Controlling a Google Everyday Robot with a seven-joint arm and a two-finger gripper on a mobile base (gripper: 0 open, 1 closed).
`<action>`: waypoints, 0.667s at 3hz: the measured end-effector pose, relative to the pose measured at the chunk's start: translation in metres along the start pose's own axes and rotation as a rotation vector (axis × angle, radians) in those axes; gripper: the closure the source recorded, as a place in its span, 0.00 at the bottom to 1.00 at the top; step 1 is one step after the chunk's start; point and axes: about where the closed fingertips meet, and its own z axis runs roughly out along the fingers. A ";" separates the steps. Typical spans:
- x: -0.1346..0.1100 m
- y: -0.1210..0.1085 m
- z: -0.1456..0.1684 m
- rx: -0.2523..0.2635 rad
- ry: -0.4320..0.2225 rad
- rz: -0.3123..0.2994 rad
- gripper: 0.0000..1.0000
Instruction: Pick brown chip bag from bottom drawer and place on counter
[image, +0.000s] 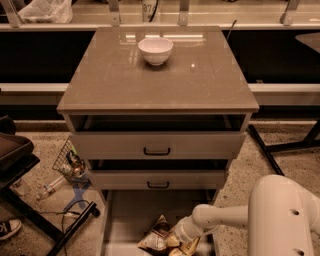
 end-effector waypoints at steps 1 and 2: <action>-0.005 0.005 -0.032 0.007 -0.029 0.001 1.00; -0.010 0.020 -0.099 0.008 -0.067 -0.003 1.00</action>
Offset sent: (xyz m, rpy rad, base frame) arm -0.0155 -0.0886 0.1735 0.0815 -0.0665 -0.0434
